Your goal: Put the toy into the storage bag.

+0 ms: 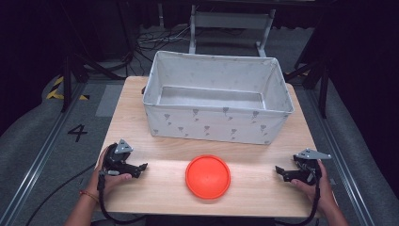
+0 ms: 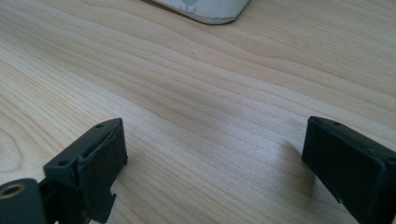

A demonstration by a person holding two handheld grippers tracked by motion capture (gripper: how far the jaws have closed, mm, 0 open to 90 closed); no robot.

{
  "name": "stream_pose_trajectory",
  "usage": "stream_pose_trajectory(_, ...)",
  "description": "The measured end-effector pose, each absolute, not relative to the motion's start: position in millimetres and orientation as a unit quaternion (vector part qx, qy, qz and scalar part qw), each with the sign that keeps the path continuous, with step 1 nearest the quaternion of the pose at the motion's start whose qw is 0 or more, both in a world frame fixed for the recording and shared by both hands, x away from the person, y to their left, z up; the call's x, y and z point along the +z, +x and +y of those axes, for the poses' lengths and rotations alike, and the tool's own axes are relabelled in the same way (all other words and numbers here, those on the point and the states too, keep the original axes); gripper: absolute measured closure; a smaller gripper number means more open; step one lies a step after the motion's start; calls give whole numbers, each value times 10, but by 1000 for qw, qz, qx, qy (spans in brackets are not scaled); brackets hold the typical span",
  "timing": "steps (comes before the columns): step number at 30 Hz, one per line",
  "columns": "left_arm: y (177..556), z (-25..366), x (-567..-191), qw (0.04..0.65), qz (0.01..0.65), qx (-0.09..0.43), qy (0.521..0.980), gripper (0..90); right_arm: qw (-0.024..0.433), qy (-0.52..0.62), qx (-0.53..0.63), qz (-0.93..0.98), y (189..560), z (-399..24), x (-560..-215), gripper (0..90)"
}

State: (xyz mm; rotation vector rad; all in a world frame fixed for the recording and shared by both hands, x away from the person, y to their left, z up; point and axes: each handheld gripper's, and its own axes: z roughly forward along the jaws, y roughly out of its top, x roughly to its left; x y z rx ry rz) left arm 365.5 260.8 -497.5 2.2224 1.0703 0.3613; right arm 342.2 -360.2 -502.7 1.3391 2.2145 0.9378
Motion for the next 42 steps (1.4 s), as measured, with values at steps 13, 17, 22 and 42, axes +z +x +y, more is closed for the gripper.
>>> stream_pose_trajectory(13,3655,2610,-4974,318,407,140,845,2,191,483,332,788,3397,-3612,-4995,183)
stream_pose_trajectory(17,3642,2617,-4973,317,409,143,844,6,199,483,317,792,3384,-3626,-4933,203)
stream_pose_trajectory(22,3632,2622,-4972,315,413,144,842,6,196,473,325,795,3346,-3612,-4860,212)
stream_pose_trajectory(42,3632,2622,-4972,315,413,143,842,5,177,423,373,807,3215,-3357,-4534,219)
